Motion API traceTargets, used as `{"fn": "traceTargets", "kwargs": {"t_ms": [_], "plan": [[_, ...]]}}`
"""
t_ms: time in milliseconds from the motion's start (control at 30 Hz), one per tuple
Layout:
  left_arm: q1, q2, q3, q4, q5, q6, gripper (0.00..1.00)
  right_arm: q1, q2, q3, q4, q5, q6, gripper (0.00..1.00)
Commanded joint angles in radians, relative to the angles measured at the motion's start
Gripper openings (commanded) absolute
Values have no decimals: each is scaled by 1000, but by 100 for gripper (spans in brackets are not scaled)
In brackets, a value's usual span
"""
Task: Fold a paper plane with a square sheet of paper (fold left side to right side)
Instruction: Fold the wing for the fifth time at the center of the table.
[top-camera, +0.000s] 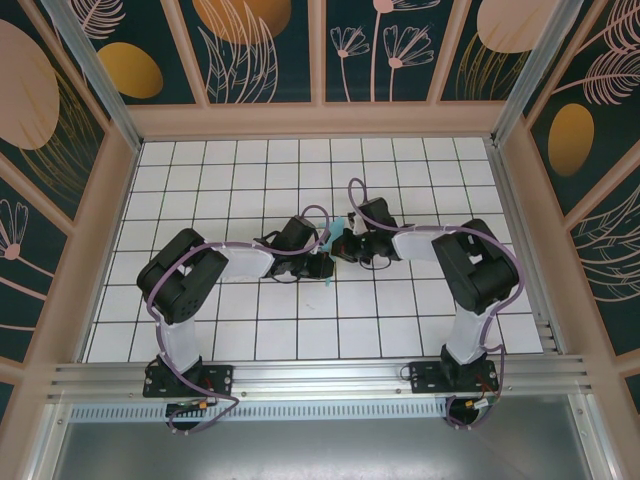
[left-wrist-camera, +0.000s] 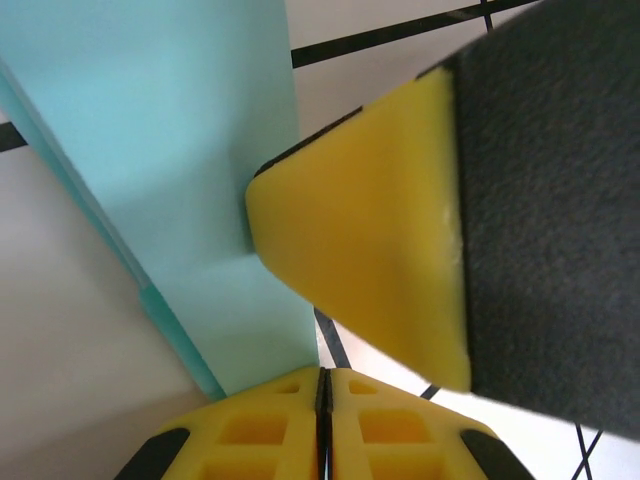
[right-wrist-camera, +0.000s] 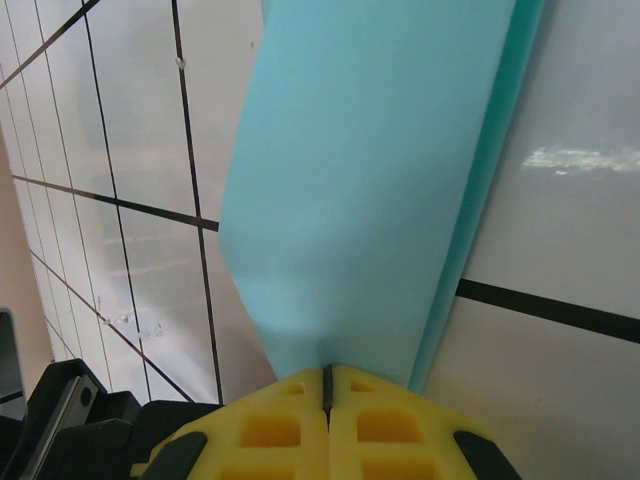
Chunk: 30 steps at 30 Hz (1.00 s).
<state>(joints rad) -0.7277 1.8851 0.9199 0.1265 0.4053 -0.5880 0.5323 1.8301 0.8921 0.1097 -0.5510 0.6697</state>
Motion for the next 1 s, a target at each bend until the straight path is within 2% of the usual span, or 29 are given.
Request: {"fn": "traceTargets", "kwargs": {"t_ms": [0, 467, 600, 633, 967], "plan": [[-23, 51, -51, -145, -49, -5, 11, 9, 27, 23, 17, -6, 19, 2], [-29, 57, -47, -154, -56, -3, 11, 20, 120, 140, -127, 213, -142, 2], [-29, 61, -45, -154, -56, -3, 11, 21, 122, 161, -124, 220, -168, 3], [-29, 64, -44, -155, -54, -3, 11, -12, 125, 170, -126, 220, -176, 3], [-30, 70, -37, -162, -54, 0, 11, -74, 193, 276, -145, 212, -222, 4]]}}
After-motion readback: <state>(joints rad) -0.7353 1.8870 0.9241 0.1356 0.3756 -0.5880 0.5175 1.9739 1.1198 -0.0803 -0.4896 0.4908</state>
